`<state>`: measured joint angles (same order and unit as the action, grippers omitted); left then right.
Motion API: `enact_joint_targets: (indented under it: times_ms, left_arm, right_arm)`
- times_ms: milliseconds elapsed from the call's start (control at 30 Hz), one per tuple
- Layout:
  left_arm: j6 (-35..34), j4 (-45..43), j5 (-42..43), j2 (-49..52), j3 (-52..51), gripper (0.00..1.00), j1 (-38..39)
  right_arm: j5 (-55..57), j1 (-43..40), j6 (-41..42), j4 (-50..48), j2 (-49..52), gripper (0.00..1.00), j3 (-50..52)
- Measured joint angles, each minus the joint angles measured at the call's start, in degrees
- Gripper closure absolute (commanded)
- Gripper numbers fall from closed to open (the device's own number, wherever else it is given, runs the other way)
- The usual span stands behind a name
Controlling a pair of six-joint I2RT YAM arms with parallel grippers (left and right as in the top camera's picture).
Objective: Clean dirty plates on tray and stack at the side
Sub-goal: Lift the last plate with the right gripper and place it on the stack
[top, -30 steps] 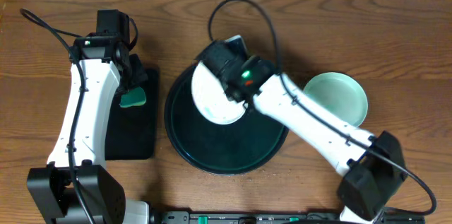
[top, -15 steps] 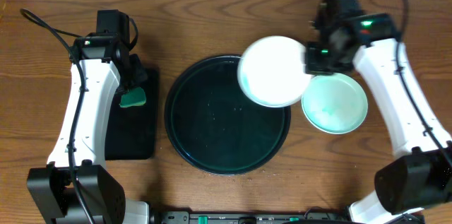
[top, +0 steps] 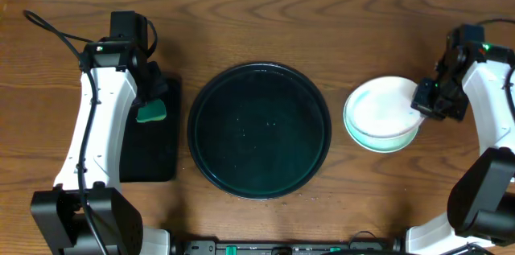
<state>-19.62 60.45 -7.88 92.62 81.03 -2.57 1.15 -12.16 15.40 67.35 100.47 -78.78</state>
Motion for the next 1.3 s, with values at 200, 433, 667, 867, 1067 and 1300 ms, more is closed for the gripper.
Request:
enact_joint_targets:
  times_ms: [200,433,667,867,1067,1300]
  left_arm:
    - [0.1,0.0,0.0,0.0,0.0,0.93,0.0]
    - [1.6,0.1,0.6,0.0,0.0,0.93,0.0]
    - [10.3,-1.5,1.6,0.0,-2.9,0.93,-0.3]
    - [14.7,-5.4,1.7,2.5,-8.6,0.93,-3.9]
    - [17.3,-9.8,2.9,5.7,-12.1,0.85,-7.3]
    - [20.3,-13.2,5.4,8.2,-12.4,0.46,-7.3]
  right_arm:
    - [-0.1,-0.7,0.5,-2.2,0.0,0.67,2.6]
    - [-1.3,2.7,0.6,-1.8,0.0,0.54,2.4]
    - [-7.0,7.0,-0.6,-1.9,0.0,0.46,-6.5]
    - [-8.8,13.4,-3.0,-2.5,0.0,0.37,-10.4]
    - [-8.9,17.4,-4.3,-2.6,0.0,0.37,-10.4]
    - [-8.8,17.7,-5.3,-2.3,0.0,0.36,-10.4]
